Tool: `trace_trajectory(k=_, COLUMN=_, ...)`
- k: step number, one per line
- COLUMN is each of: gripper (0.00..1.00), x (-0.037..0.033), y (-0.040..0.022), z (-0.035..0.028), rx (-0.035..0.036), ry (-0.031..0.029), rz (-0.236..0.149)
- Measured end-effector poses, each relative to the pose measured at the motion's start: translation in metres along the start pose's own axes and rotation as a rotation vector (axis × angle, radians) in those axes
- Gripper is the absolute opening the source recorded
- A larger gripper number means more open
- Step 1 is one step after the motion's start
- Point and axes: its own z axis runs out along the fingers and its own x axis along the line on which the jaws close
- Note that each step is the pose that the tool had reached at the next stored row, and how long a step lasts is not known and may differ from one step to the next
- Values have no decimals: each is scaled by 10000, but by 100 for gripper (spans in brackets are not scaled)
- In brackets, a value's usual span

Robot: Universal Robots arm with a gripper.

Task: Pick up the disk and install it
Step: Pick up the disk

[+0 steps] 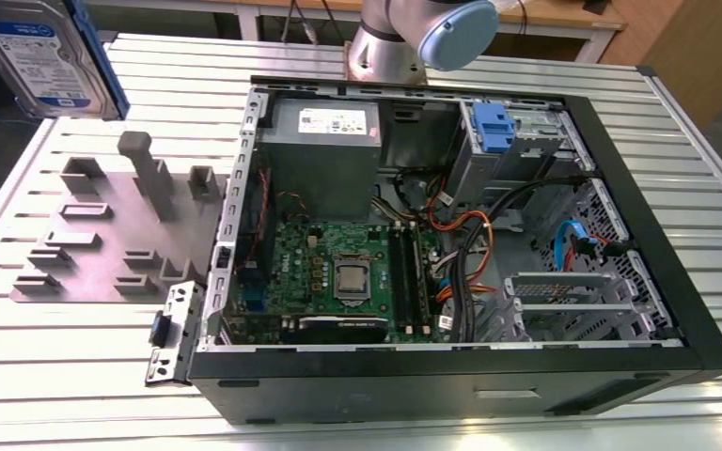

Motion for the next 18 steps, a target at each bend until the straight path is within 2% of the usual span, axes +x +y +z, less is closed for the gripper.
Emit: trace_trajectory(k=18, gripper=37, x=-2, y=0, z=-56, rx=0, ry=0, rz=0)
